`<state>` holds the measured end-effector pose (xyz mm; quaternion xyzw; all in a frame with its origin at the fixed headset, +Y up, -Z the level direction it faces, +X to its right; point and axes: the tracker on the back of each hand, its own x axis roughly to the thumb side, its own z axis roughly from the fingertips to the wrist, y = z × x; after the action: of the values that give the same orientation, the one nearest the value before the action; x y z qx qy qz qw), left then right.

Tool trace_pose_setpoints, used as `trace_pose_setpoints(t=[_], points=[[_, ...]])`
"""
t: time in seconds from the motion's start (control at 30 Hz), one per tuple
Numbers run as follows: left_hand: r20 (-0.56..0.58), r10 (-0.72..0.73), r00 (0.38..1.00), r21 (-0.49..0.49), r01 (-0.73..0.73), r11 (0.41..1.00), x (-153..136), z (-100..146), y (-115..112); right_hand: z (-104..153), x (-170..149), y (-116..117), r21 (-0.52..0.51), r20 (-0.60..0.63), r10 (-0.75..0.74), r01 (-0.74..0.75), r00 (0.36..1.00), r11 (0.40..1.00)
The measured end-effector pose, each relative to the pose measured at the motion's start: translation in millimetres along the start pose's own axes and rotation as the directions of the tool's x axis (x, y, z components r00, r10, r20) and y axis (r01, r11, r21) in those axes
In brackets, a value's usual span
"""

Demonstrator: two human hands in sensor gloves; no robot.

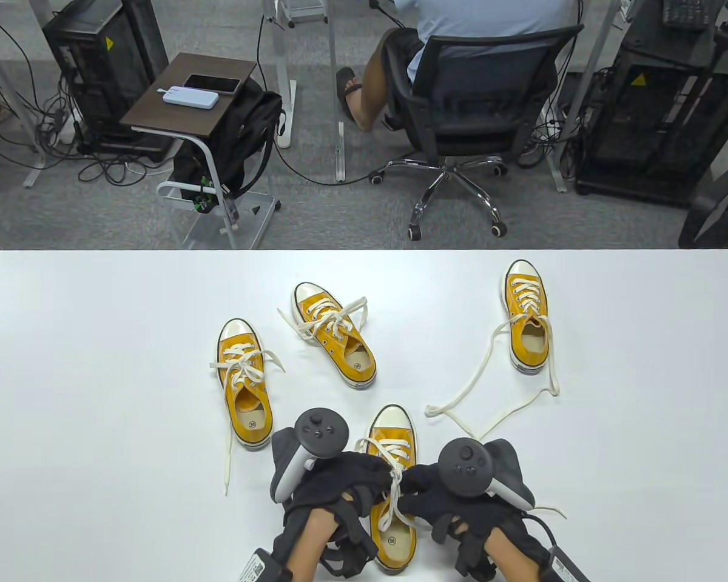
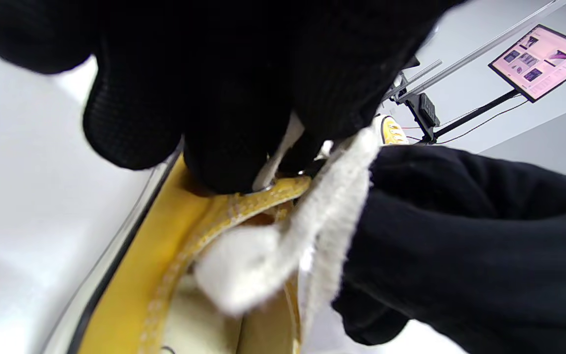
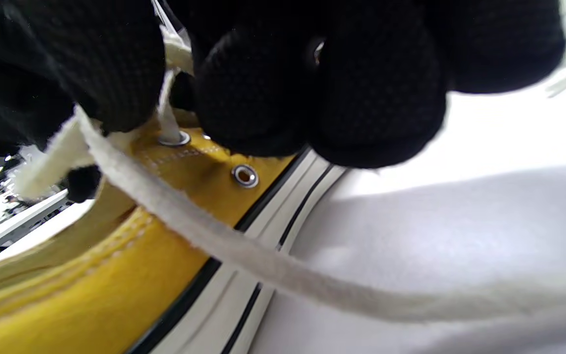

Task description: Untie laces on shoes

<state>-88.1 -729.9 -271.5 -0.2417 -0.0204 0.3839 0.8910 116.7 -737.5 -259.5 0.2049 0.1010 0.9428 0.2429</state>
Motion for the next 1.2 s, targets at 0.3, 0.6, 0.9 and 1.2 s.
trace_pose_setpoints(t=[0.3, 0.6, 0.9, 1.2], points=[[-0.028, -0.034, 0.999, 0.020, 0.035, 0.999, -2, 3, -1, 2, -3, -1, -0.095, -0.039, -0.152, 0.148, 0.988, 0.984], [-0.050, 0.035, 0.998, 0.102, -0.030, 0.994, -28, 17, 0, 2, -8, -7, -0.033, -0.043, -0.105, 0.104, 0.993, 0.994], [0.073, 0.052, 0.996, 0.222, -0.067, 0.973, -21, 24, -11, 4, -13, -6, -0.028, -0.041, -0.108, 0.107, 0.993, 0.994], [0.105, 0.149, 0.983, 0.250, -0.171, 0.953, -26, 25, -11, 4, -18, -7, -0.026, -0.029, -0.148, 0.148, 0.989, 0.989]])
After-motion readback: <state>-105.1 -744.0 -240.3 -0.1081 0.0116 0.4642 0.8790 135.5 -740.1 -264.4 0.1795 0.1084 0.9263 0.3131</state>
